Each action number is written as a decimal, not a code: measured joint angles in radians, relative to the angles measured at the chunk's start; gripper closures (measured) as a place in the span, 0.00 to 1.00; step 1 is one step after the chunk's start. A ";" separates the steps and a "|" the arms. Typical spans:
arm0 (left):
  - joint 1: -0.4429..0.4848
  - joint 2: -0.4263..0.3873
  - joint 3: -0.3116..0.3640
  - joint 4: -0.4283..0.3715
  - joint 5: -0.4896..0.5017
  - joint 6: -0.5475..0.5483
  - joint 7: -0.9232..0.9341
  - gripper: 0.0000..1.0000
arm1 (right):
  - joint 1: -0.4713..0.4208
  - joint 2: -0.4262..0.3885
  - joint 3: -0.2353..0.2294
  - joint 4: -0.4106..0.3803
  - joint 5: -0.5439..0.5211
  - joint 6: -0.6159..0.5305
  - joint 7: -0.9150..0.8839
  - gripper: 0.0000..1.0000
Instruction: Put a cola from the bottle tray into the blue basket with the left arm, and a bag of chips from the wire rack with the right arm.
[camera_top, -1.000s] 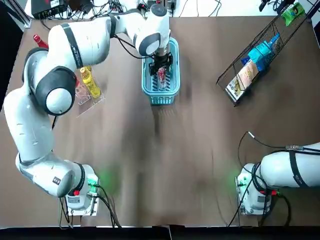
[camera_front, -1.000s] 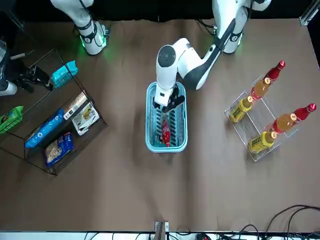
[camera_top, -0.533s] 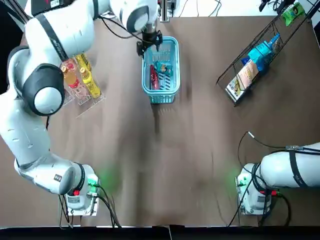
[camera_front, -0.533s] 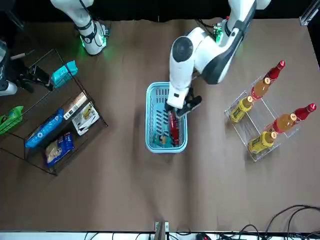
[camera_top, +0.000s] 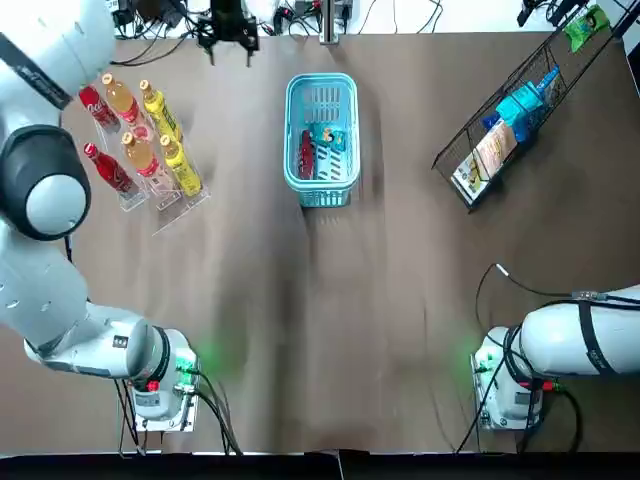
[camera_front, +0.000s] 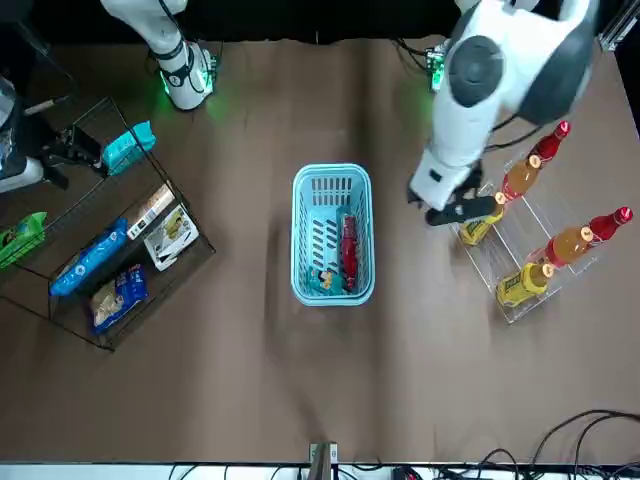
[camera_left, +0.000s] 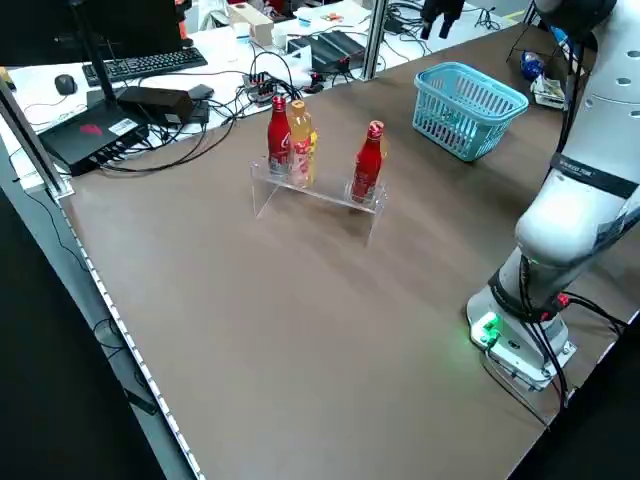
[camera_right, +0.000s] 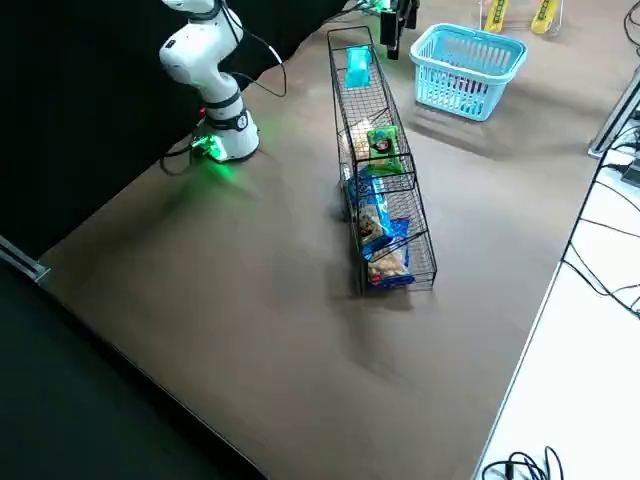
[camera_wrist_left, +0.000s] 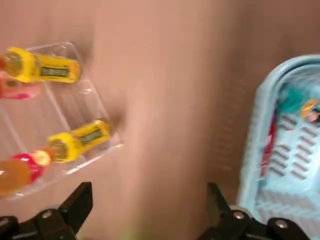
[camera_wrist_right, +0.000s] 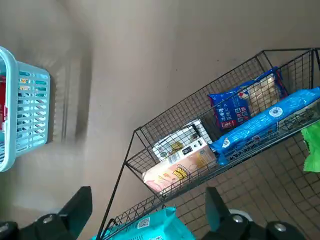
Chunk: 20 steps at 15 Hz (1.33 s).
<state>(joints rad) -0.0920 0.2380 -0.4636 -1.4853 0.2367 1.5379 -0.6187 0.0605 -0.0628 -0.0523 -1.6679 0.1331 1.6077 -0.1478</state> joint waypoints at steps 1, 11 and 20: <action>0.021 -0.008 -0.001 0.000 0.000 -0.014 0.054 0.00 | 0.000 0.000 0.000 0.000 0.000 0.000 -0.003 0.00; 0.073 -0.060 0.072 0.001 -0.089 -0.051 0.254 0.00 | 0.046 0.000 -0.002 -0.001 -0.079 -0.004 0.165 0.00; 0.014 -0.204 0.292 -0.072 -0.214 -0.070 0.479 0.00 | -0.011 -0.012 -0.019 -0.020 -0.086 0.013 0.160 0.00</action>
<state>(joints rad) -0.0783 0.0341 -0.1721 -1.5572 0.0228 1.4675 -0.1401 0.0499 -0.0744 -0.0718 -1.6884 0.0476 1.6212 0.0119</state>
